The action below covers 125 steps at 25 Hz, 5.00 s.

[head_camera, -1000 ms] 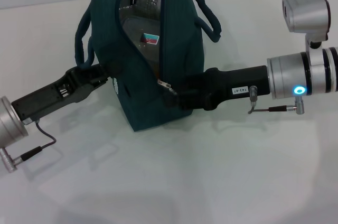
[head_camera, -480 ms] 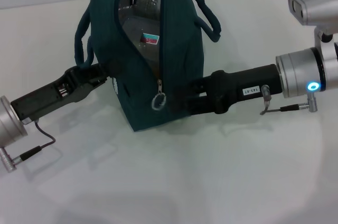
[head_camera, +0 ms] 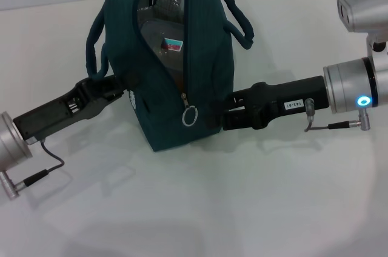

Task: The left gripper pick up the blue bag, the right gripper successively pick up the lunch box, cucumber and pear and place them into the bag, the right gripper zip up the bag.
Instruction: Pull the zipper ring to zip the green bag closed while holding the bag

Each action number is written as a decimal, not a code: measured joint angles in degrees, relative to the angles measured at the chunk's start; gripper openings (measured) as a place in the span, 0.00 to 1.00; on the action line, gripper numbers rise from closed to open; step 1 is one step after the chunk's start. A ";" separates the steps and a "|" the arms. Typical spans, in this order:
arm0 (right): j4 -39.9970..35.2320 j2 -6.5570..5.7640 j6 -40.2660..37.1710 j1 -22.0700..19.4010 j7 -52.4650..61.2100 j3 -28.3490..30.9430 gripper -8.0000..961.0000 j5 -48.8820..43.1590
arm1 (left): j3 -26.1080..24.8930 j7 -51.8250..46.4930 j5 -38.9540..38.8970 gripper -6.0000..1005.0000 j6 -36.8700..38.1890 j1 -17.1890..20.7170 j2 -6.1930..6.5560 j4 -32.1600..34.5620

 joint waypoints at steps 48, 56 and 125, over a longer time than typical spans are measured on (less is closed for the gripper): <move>-0.66 3.28 14.85 2.79 -0.76 -11.91 0.46 2.11 | 1.99 1.54 0.15 0.08 0.13 0.39 -0.01 -0.09; -0.53 3.15 15.85 1.92 -0.95 -13.85 0.42 6.87 | 2.13 1.74 0.08 0.08 0.14 0.60 -0.01 -0.10; -0.85 3.11 16.41 -1.71 -1.52 -12.18 0.02 9.98 | 1.96 2.22 0.08 0.08 0.08 0.77 0.17 -0.01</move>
